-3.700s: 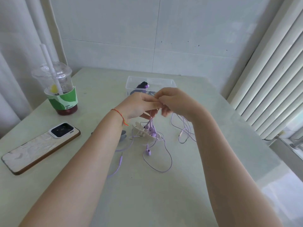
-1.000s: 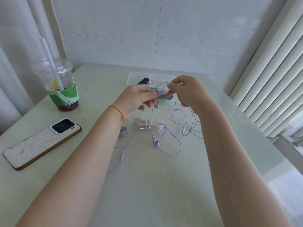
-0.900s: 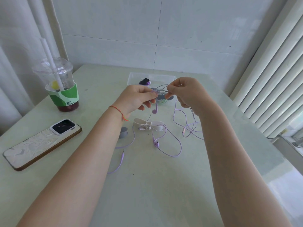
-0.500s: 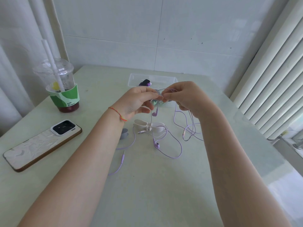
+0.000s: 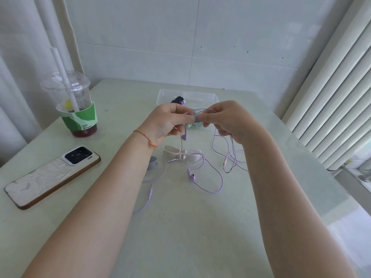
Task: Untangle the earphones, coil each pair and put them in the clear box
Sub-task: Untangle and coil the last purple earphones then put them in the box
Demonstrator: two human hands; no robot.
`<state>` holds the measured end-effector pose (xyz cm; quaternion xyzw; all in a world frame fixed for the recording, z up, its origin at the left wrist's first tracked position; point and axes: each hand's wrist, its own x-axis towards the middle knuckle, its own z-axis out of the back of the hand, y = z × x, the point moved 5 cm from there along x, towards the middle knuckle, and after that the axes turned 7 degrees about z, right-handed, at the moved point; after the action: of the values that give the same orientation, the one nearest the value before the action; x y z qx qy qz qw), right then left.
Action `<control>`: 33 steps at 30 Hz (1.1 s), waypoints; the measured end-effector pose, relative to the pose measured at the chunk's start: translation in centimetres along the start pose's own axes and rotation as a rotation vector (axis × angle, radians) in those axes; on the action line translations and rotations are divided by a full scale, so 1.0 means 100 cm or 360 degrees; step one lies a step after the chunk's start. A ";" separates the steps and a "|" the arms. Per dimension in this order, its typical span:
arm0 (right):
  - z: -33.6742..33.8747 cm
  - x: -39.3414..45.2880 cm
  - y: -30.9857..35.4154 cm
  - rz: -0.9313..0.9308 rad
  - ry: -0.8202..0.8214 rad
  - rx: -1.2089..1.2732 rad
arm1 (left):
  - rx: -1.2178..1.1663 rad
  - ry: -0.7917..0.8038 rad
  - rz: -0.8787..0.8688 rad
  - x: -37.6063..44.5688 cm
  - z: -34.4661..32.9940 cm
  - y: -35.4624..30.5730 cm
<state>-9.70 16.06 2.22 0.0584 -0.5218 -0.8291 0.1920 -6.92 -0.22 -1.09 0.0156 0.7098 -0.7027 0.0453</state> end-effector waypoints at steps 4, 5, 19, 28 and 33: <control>-0.002 -0.001 0.003 0.0091 0.0035 -0.0048 | 0.0061 0.0058 -0.0002 0.000 -0.002 0.000; -0.002 -0.001 0.004 0.0107 0.0050 -0.0073 | 0.0075 0.0048 -0.0014 0.000 -0.002 0.000; -0.015 -0.002 0.008 0.0104 0.0141 -0.0063 | -0.0151 0.0106 0.0070 -0.001 -0.010 0.003; -0.017 -0.001 0.007 0.0172 0.0165 -0.0153 | -0.0034 0.0082 0.0075 0.000 -0.014 0.004; -0.017 -0.002 0.008 0.0181 0.0222 0.0017 | -0.0185 0.0060 0.0112 0.003 -0.009 0.005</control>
<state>-8.78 14.38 2.10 0.0873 -0.5140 -0.8081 0.2742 -7.19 0.67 -1.61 0.0511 0.7491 -0.6580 0.0576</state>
